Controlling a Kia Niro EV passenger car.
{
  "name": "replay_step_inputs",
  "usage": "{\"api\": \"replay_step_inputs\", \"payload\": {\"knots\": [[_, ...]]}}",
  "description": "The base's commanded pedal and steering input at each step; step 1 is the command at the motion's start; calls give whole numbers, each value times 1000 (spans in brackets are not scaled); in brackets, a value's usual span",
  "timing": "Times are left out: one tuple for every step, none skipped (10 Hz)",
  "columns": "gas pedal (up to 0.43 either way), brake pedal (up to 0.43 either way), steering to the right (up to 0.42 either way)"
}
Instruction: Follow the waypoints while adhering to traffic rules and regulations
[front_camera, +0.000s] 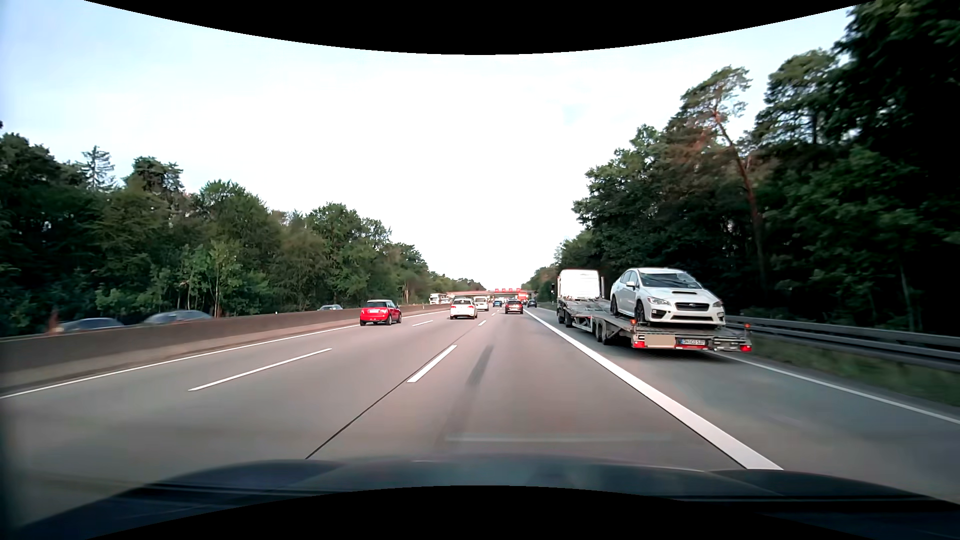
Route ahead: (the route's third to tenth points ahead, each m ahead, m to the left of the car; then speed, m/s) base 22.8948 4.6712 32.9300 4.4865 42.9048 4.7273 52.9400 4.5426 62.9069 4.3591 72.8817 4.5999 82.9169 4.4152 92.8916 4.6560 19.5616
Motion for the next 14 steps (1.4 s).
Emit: {"api": "replay_step_inputs", "payload": {"knots": [[0,0,-3],[0,0,-4],[0,0,-4],[0,0,-4],[0,0,-4],[0,0,-4],[0,0,-4],[0,0,-4],[0,0,-4],[0,0,-4],[0,0,-4],[0,0,-4],[0,0,-4],[0,0,-4]]}}
